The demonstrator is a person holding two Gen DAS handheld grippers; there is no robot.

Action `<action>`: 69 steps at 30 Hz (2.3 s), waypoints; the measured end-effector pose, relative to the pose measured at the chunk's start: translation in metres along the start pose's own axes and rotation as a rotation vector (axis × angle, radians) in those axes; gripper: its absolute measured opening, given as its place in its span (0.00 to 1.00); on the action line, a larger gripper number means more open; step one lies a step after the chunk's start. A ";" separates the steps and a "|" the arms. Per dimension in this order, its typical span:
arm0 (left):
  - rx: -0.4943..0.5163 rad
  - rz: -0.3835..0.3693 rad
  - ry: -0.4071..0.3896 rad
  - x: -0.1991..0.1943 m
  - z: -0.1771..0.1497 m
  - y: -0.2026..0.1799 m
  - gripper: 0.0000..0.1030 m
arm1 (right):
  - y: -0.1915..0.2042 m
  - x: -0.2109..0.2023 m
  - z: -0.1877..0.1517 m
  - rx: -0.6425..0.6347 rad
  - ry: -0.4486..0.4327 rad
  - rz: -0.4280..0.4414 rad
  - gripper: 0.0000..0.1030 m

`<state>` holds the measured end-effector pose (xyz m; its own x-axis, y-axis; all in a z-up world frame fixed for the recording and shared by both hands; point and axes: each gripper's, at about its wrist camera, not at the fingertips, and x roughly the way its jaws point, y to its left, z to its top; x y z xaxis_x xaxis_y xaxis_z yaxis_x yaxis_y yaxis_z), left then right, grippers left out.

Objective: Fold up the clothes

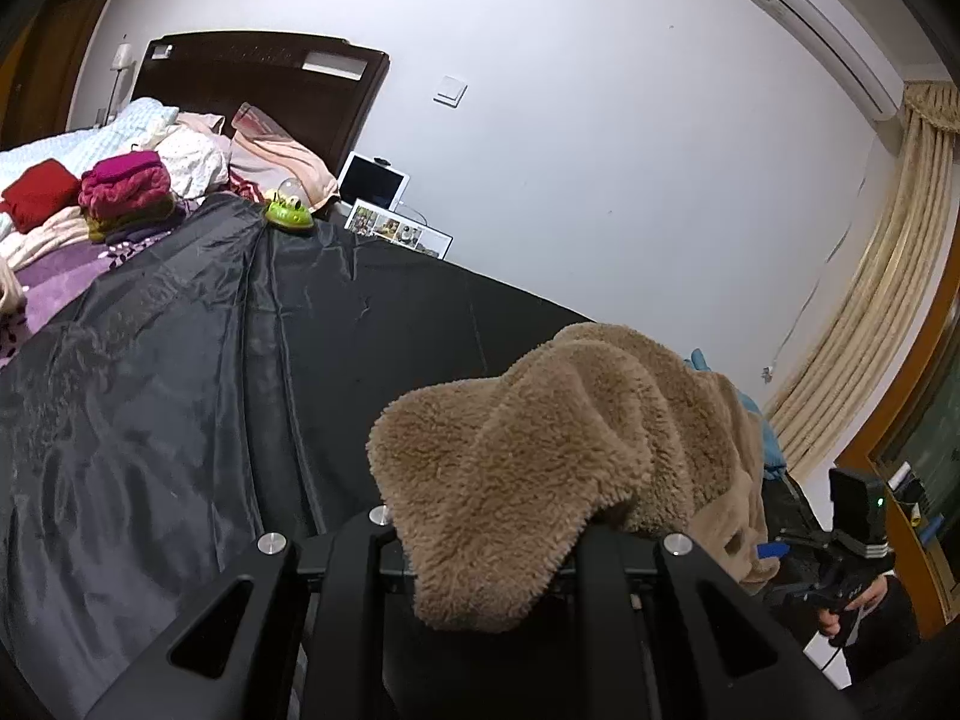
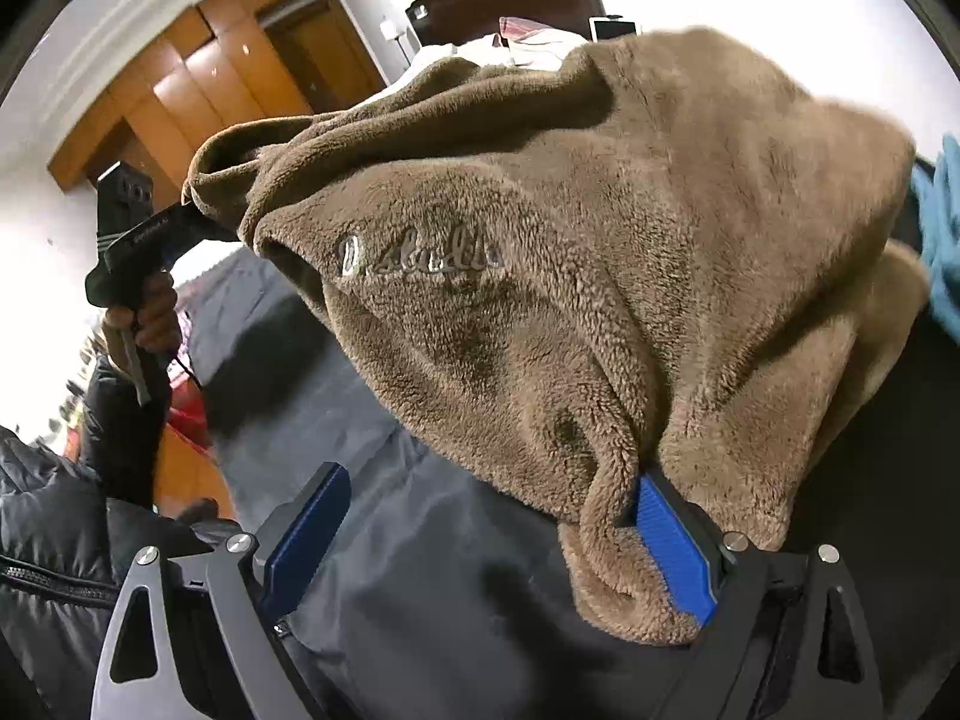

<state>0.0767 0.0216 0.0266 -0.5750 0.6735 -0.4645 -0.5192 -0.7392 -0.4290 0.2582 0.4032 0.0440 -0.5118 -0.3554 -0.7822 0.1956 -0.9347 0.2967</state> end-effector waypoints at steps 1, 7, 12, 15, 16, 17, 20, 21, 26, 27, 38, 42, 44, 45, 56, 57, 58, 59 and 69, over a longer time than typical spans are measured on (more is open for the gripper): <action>-0.002 -0.002 0.001 0.000 -0.001 0.001 0.19 | 0.001 -0.005 0.002 -0.013 -0.002 -0.011 0.92; -0.015 -0.013 0.004 0.002 -0.004 0.007 0.20 | 0.001 -0.040 0.046 -0.081 -0.127 -0.042 0.92; -0.025 -0.015 0.009 0.004 -0.006 0.011 0.21 | -0.020 -0.047 0.092 -0.051 -0.213 -0.093 0.92; -0.026 -0.015 0.012 0.005 -0.007 0.012 0.22 | -0.042 -0.043 0.111 -0.008 -0.222 -0.119 0.92; -0.027 -0.014 0.014 0.006 -0.007 0.013 0.22 | -0.048 -0.040 0.116 0.001 -0.216 -0.127 0.92; -0.029 -0.013 0.017 0.007 -0.007 0.013 0.22 | -0.054 -0.037 0.121 0.009 -0.210 -0.135 0.92; -0.035 -0.009 0.021 0.009 -0.006 0.014 0.22 | -0.066 -0.028 0.135 -0.003 -0.191 -0.173 0.92; -0.036 -0.008 0.022 0.009 -0.006 0.015 0.22 | -0.069 -0.025 0.139 -0.014 -0.184 -0.183 0.92; -0.040 0.003 0.026 0.012 -0.006 0.017 0.22 | -0.076 -0.006 0.159 -0.083 -0.123 -0.165 0.92; -0.040 0.005 0.028 0.012 -0.006 0.017 0.22 | -0.077 -0.001 0.163 -0.100 -0.108 -0.160 0.92; -0.044 0.034 0.035 0.018 -0.001 0.017 0.23 | -0.081 0.039 0.156 -0.121 -0.015 -0.073 0.49; -0.043 0.044 0.033 0.019 0.002 0.014 0.23 | -0.057 0.028 0.147 -0.175 -0.062 -0.159 0.28; -0.044 0.045 0.028 0.019 0.004 0.011 0.23 | -0.047 0.015 0.143 -0.172 -0.107 -0.214 0.23; -0.042 0.046 0.025 0.018 0.004 0.010 0.23 | -0.042 0.008 0.142 -0.171 -0.132 -0.241 0.21; 0.080 0.034 -0.100 -0.010 0.035 -0.047 0.22 | 0.004 -0.104 0.119 -0.137 -0.542 -0.633 0.19; 0.094 0.031 -0.115 -0.012 0.038 -0.053 0.22 | 0.008 -0.115 0.117 -0.131 -0.582 -0.666 0.19; 0.107 0.026 -0.133 -0.016 0.042 -0.061 0.22 | 0.011 -0.126 0.115 -0.123 -0.622 -0.695 0.19; 0.120 0.020 -0.153 -0.019 0.047 -0.069 0.22 | 0.016 -0.136 0.113 -0.113 -0.659 -0.716 0.19; 0.149 -0.045 -0.350 -0.059 0.096 -0.132 0.21 | 0.066 -0.206 0.098 -0.088 -0.948 -0.917 0.19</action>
<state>0.1184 0.0790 0.1850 -0.7170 0.6821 -0.1440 -0.6207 -0.7187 -0.3134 0.2945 0.4146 0.2782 -0.8628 0.5052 0.0159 -0.4982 -0.8448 -0.1952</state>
